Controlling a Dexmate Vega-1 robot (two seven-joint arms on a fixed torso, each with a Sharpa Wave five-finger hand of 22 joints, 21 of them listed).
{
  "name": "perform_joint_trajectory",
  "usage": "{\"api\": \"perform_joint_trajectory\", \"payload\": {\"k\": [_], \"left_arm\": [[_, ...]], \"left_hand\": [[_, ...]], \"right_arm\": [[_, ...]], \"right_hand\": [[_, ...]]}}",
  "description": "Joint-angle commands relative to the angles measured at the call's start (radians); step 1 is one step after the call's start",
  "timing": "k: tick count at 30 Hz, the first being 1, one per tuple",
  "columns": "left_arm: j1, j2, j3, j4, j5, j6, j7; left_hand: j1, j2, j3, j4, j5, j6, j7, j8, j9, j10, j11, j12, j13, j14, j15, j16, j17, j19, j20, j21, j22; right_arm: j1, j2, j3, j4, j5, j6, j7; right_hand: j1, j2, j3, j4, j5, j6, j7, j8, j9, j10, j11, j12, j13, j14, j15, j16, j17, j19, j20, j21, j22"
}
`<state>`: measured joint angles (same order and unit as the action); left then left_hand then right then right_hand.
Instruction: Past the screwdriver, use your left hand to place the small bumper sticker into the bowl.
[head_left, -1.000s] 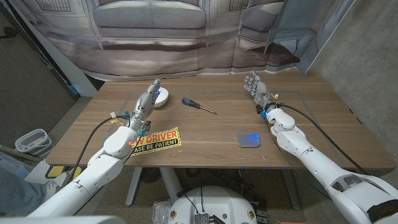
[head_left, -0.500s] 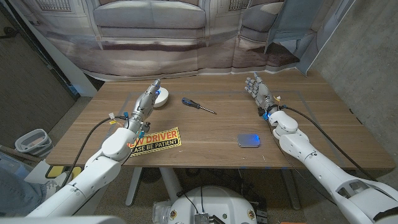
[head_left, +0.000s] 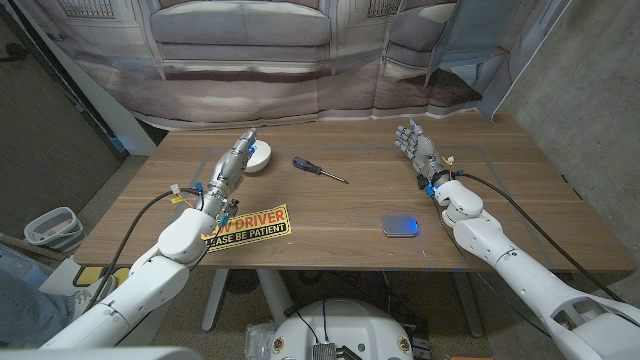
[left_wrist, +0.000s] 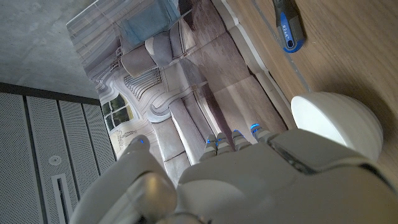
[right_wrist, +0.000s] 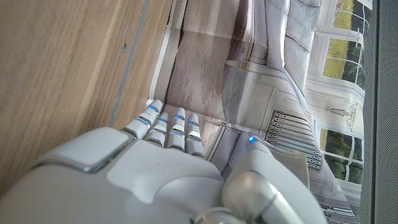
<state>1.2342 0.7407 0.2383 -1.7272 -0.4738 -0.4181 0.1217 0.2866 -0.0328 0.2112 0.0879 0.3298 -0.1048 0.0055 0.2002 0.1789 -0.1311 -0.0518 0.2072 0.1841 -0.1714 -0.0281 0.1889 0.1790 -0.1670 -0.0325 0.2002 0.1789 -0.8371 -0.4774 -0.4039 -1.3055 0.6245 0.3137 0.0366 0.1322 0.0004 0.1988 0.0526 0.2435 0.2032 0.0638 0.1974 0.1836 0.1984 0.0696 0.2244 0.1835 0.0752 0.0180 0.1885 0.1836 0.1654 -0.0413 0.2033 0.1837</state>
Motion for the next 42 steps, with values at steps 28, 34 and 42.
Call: {"api": "perform_joint_trajectory", "payload": {"k": [28,34,42], "left_arm": [[0.155,0.049,-0.077,-0.097,0.074,-0.044,0.053],[0.192,0.05,-0.091,-0.119,0.09,-0.043,0.072],[0.251,0.053,-0.118,-0.154,0.124,-0.026,0.112]], "left_hand": [[0.012,0.002,-0.003,-0.005,-0.007,0.009,0.003,0.002,0.006,0.011,0.001,0.002,0.001,-0.021,0.006,0.002,0.002,-0.109,-0.038,0.005,0.004],[0.014,0.002,-0.004,-0.006,-0.008,0.012,0.003,0.003,0.006,0.012,0.001,0.001,0.001,-0.019,0.005,0.002,0.002,-0.107,-0.037,0.005,0.004],[0.016,0.003,-0.004,-0.007,-0.009,0.016,0.001,0.004,0.006,0.015,0.002,0.002,0.001,-0.015,0.005,0.003,0.002,-0.106,-0.035,0.005,0.004]], "right_arm": [[-0.044,-0.009,0.009,-0.059,-0.018,0.001,-0.065],[-0.049,-0.012,0.009,-0.066,-0.018,0.002,-0.065],[-0.049,-0.01,0.006,-0.066,-0.013,-0.002,-0.059]], "right_hand": [[0.009,0.007,-0.003,-0.011,-0.008,0.029,0.001,0.006,0.002,0.032,-0.006,0.005,0.003,0.035,-0.012,0.007,0.002,0.03,-0.025,0.008,0.003],[0.01,0.007,-0.003,-0.011,-0.008,0.028,0.001,0.005,0.002,0.032,-0.005,0.004,0.003,0.033,-0.012,0.006,0.002,0.028,-0.024,0.007,0.003],[0.01,0.008,-0.004,-0.012,-0.008,0.027,0.001,0.004,0.002,0.033,-0.007,0.004,0.003,0.032,-0.012,0.005,0.003,0.027,-0.023,0.007,0.003]]}}
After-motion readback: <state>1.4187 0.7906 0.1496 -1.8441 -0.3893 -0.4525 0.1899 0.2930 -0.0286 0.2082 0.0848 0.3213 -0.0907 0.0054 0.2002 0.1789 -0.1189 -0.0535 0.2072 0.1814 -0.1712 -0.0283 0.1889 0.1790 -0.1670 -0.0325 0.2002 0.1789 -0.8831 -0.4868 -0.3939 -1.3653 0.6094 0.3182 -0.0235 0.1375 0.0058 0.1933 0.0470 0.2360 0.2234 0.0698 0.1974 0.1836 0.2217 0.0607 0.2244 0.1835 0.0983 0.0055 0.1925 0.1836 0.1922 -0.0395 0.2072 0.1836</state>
